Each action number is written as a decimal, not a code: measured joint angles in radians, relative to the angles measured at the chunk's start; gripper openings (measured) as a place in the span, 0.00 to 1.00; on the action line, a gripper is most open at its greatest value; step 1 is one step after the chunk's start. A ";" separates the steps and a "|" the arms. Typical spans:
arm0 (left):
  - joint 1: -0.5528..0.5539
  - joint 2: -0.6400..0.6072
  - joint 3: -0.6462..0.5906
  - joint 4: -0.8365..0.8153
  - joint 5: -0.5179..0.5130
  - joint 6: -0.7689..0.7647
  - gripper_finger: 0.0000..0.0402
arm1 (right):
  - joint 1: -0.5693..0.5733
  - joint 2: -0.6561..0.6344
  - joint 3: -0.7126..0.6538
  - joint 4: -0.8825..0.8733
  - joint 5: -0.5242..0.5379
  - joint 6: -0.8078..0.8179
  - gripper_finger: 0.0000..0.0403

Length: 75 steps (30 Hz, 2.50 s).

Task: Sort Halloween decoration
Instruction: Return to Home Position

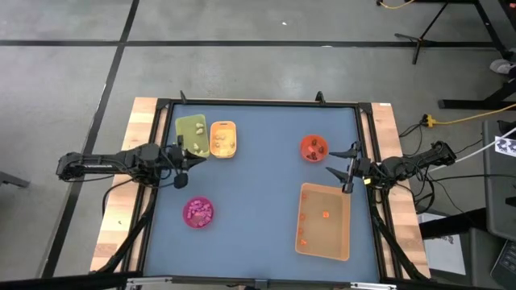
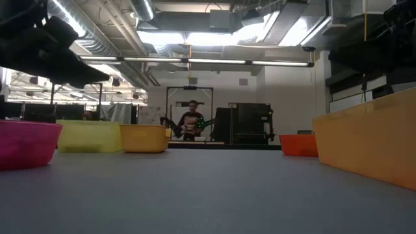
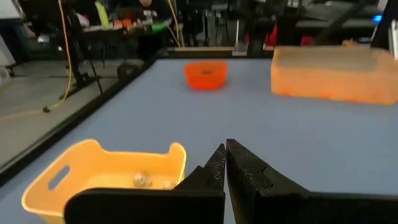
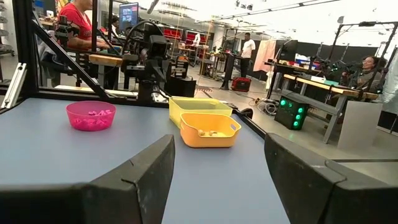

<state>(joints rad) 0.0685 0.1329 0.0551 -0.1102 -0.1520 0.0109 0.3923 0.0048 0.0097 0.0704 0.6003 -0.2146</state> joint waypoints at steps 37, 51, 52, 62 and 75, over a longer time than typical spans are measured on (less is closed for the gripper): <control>0.000 -0.131 0.000 0.005 0.000 0.000 0.00 | 0.000 0.000 0.000 0.000 -0.020 0.008 0.01; 0.000 -0.131 0.000 0.006 0.000 0.000 0.00 | 0.000 0.014 0.000 0.000 -0.035 -0.022 0.01; 0.000 -0.131 0.000 0.006 0.000 0.000 0.00 | 0.000 0.014 0.000 0.000 -0.035 -0.022 0.00; 0.000 -0.131 0.000 0.006 0.000 0.000 0.00 | -0.001 0.014 0.000 -0.003 -0.192 -0.010 0.00; 0.000 -0.131 0.000 0.006 0.000 0.000 0.00 | -0.086 0.050 -0.003 0.024 -0.254 0.000 0.00</control>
<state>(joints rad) 0.0689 0.0021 0.0551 -0.1040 -0.1520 0.0109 0.3059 0.0548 0.0063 0.0943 0.3462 -0.2142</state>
